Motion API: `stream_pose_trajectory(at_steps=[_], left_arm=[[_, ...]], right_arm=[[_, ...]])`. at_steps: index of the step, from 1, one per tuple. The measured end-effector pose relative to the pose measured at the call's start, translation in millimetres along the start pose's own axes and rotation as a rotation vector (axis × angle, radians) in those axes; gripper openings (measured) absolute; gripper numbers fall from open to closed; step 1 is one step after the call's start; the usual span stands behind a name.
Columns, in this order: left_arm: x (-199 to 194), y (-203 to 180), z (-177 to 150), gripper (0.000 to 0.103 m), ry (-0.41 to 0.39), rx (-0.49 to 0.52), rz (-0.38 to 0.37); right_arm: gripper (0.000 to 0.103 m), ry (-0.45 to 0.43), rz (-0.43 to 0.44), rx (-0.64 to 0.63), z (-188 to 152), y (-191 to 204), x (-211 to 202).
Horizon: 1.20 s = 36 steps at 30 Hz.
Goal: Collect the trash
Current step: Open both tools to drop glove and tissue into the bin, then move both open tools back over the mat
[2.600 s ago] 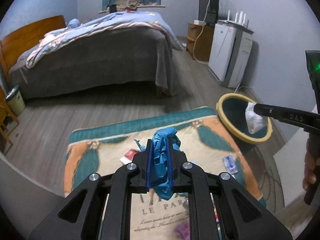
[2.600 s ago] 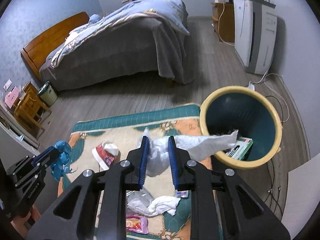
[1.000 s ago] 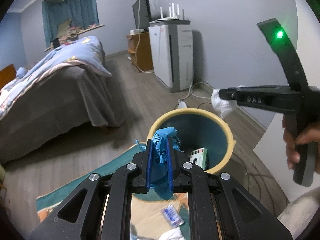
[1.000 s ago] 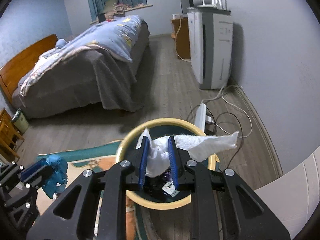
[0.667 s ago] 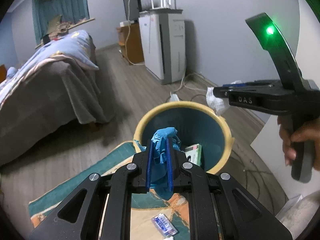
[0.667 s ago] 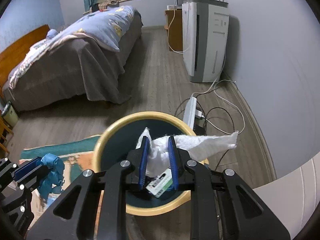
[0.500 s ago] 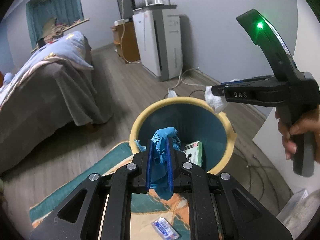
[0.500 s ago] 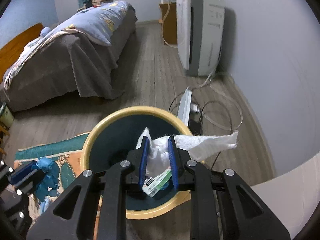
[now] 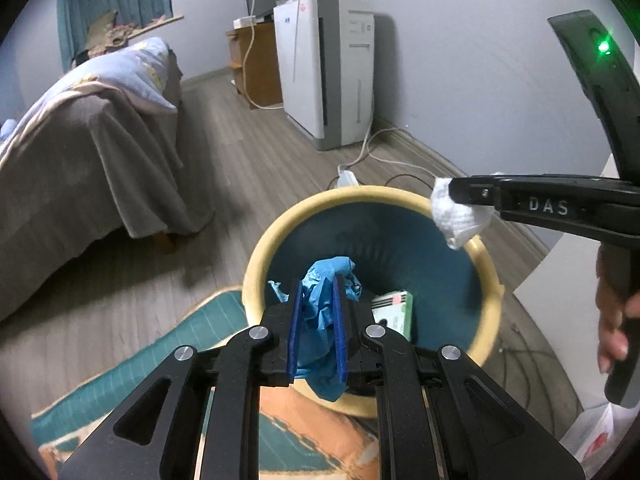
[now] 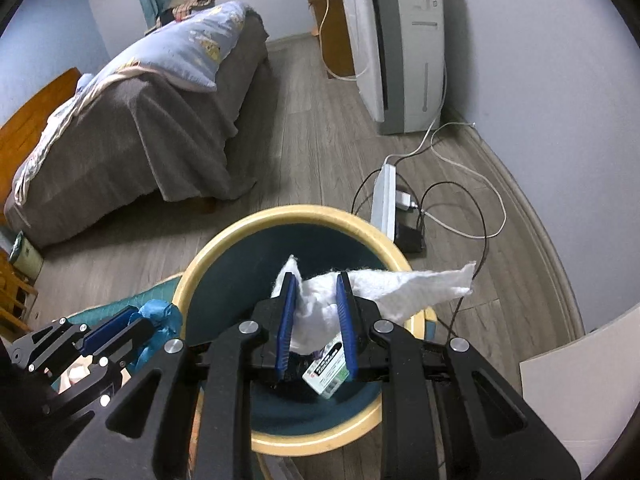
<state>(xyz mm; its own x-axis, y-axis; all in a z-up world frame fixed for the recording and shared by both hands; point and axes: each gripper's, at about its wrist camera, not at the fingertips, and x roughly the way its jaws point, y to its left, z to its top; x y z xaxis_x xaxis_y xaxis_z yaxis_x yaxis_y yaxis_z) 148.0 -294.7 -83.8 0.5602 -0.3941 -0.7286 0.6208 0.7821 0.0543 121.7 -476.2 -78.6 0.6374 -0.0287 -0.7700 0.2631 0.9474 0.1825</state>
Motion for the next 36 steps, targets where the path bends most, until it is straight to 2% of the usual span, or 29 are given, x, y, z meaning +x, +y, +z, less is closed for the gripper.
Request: stream_pose_trajectory(at_steps=[5,7,8,9,11,13,15,18,21,22,23,27,28,32,36], left_arm=[[3.4,0.0,0.4,0.022,-0.018,0.015,-0.004],[3.4,1.0,-0.1,0.034,-0.022,0.011,-0.008],[2.5,0.8,-0.6,0.037,-0.027,0.012,-0.006],[1.6,0.7,-1.4,0.042,-0.031,0.015,0.001],[1.1,1.0,-3.5,0.045,-0.031,0.015,0.003],[1.3,1.2,-4.9,0.052,-0.027,0.015,0.010],[-0.8,2.3,-6.5,0.063,-0.031,0.010,0.017],[-6.3,5.0,-10.3,0.080,-0.047,0.007,0.035],[-9.2,9.3,-13.3,0.090,-0.047,0.000,0.047],[-10.4,11.5,-14.5,0.092,-0.047,-0.006,0.053],[-11.7,12.9,-15.0,0.093,-0.048,-0.011,0.056],[-20.6,20.4,-17.3,0.096,-0.054,-0.039,0.079],[-24.6,22.8,-18.0,0.096,-0.057,-0.048,0.084],[-46.2,38.6,-20.0,0.097,-0.068,-0.087,0.101],[-77.8,63.1,-24.3,0.097,-0.091,-0.113,0.153]], right_arm=[[0.022,0.001,0.013,0.028,-0.2,-3.8,3.3],[0.022,-0.006,0.021,0.032,0.3,-3.9,2.3],[0.023,-0.008,0.024,0.031,0.5,-3.7,1.9],[0.027,-0.007,0.026,0.030,0.4,-3.5,2.1],[0.029,-0.007,0.026,0.026,0.9,-2.1,2.6],[0.031,-0.005,0.026,0.024,1.0,-1.7,3.1],[0.044,-0.008,0.025,0.024,1.1,-1.2,2.7],[0.049,-0.012,0.016,0.029,2.3,-1.6,1.7],[0.061,-0.015,0.017,0.052,2.7,-3.1,0.0],[0.062,-0.016,0.018,0.054,3.3,-2.9,-0.7],[0.066,-0.018,0.017,0.054,3.7,-2.4,-1.6],[0.094,-0.051,-0.003,0.057,7.1,-0.1,-12.1],[0.097,-0.058,-0.005,0.062,8.1,-0.6,-14.5],[0.097,-0.071,-0.010,0.090,11.5,0.4,-24.2],[0.097,-0.072,-0.004,0.091,13.7,10.3,-31.2]])
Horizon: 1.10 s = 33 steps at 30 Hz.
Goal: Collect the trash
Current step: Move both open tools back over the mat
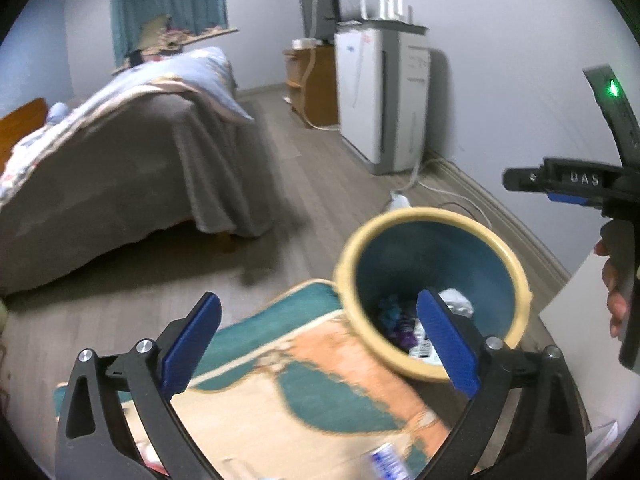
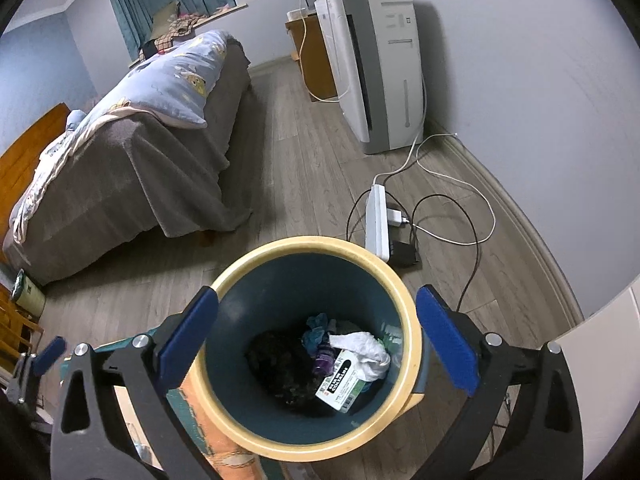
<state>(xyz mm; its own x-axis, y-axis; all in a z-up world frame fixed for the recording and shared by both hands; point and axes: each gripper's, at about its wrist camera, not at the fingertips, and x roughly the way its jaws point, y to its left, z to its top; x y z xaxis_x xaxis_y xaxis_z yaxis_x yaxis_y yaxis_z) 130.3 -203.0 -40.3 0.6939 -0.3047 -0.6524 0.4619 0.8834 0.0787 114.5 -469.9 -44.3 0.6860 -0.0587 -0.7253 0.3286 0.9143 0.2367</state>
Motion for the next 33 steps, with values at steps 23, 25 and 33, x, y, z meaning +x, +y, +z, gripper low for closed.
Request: stream_pose_trajectory(at_steps=[23,25,33], left_arm=[[-116.0,159.9,-83.5,0.098,0.019,-0.243,0.222],[-118.3,166.1,-88.3,0.098,0.016,-0.256,0.221],[-117.2,172.8,-109.5,0.098,0.053,-0.209,0.205]], right_arm=[[0.097,0.044,0.059,-0.282,-41.5,130.1,-42.7],[0.097,0.056,0.067,-0.269,-49.2,139.1,-45.7],[0.097,0.087,0.061,-0.305,-89.9,190.4,-48.7]])
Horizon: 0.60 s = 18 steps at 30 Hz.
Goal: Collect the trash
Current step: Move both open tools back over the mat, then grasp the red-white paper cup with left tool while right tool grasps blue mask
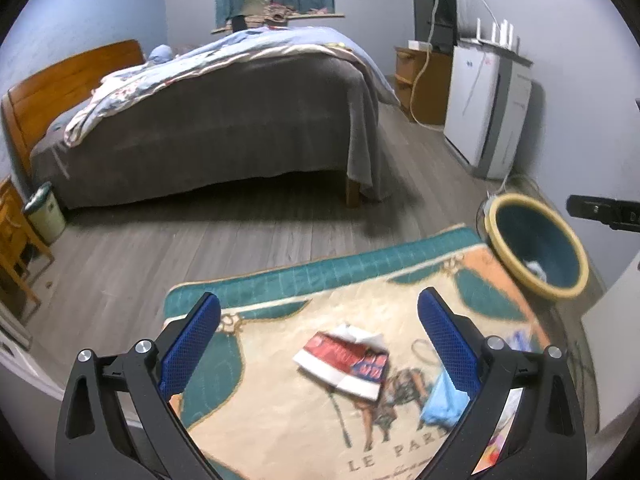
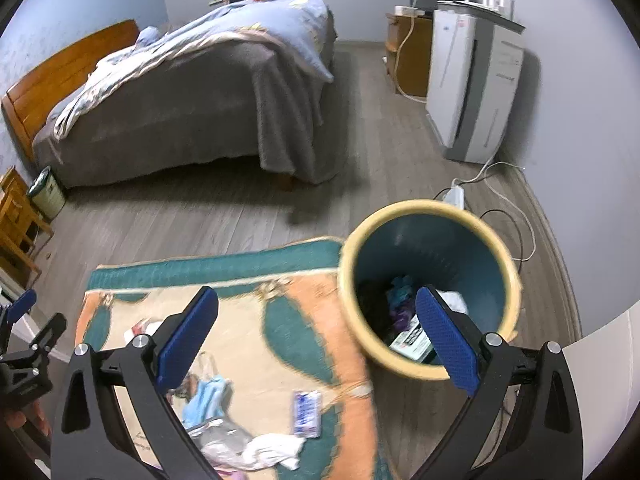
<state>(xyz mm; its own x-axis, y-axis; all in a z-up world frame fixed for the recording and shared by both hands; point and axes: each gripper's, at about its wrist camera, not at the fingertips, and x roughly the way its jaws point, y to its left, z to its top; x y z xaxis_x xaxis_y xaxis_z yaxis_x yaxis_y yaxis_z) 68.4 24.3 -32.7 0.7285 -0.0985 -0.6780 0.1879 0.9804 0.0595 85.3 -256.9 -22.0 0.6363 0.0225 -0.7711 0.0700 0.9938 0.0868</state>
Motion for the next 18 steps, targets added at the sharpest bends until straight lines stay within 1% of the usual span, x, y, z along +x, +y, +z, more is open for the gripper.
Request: stream_pose_trajectory(at_steps=[2,5,9,14,18], left_arm=[[-0.2,2.6,-4.9,0.098,0.008,0.018,0.004],[0.6,10.8,-11.0,0.098,0.019,0.023,0.000],[5.1,22.0,-17.0,0.098,0.038,0.016,0.006],[13.5,33.9,-21.3,0.098,0.065,-0.002,0.001],[23.8,42.8,-22.4,0.098,0.093,-0.029,-0.004]], right_arm=[[0.097,0.015,0.003,0.000,-9.0,12.9,5.6],[0.097,0.065,0.018,-0.003,-23.1,32.6,20.4],[0.097,0.145,0.013,-0.060,-40.1,59.6,44.0],[0.097,0.199,-0.025,-0.118,-51.9,74.8,64.1],[0.097,0.257,0.004,-0.106,-62.4,79.4,79.6]])
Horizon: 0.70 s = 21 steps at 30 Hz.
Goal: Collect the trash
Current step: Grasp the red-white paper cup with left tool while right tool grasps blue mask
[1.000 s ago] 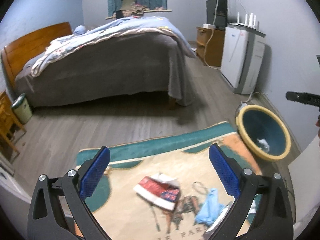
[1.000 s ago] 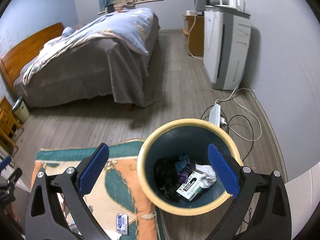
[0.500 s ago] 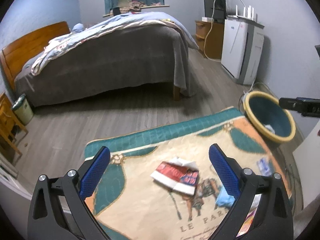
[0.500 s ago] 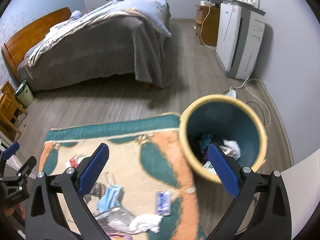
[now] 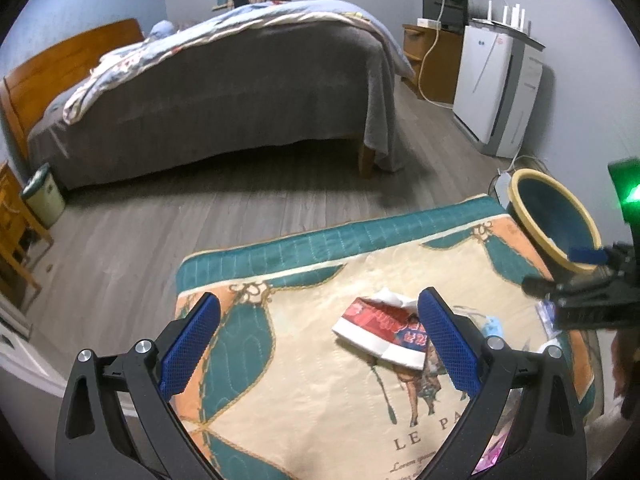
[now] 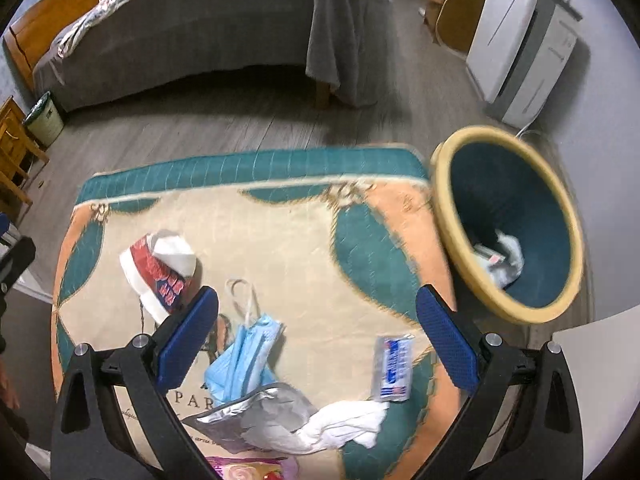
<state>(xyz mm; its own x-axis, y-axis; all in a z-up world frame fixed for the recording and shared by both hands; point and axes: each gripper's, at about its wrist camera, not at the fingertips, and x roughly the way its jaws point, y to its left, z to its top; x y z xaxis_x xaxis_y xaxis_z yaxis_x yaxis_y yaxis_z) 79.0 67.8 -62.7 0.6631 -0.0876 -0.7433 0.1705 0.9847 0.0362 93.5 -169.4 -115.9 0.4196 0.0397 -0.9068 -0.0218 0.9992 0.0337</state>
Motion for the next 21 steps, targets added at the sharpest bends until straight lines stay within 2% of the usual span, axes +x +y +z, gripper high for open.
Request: stream_pose_trajectory(at_steps=[2,6,10,13,16,17,20,21], left_arm=[[4.3,2.7,0.6,0.098,0.010,-0.010,0.000],[11.0,4.7,1.0,0.098,0.023,-0.019,0.006],[15.3,1.7,1.8,0.098,0.028,-0.007,0.018],[17.6,-0.6,1.2,0.098,0.033,0.003,0.021],[20.7,-2.9,-0.4,0.098,0.043,0.012,0.028],[22.1,-3.8,-1.1,0.098,0.047,0.015,0.031],[27.0,-6.2,-3.2,0.098,0.058,0.017,0.035],[29.4,-7.6,-4.0,0.098,0.065,0.018,0.036]], right_arm=[[0.095,0.037,0.014,-0.019,-4.2,6.3,11.3],[0.082,0.097,0.030,-0.050,-11.4,16.3,28.7],[0.078,0.149,0.057,-0.049,-16.8,21.2,44.1],[0.067,0.186,0.067,-0.057,-20.7,24.4,55.2],[0.041,0.224,0.098,-0.058,-23.6,25.6,64.5],[0.027,0.230,0.131,-0.047,-23.1,25.1,65.3],[0.013,0.200,0.152,-0.037,-16.9,22.9,58.9],[0.012,0.190,0.156,-0.034,-14.5,21.9,56.8]])
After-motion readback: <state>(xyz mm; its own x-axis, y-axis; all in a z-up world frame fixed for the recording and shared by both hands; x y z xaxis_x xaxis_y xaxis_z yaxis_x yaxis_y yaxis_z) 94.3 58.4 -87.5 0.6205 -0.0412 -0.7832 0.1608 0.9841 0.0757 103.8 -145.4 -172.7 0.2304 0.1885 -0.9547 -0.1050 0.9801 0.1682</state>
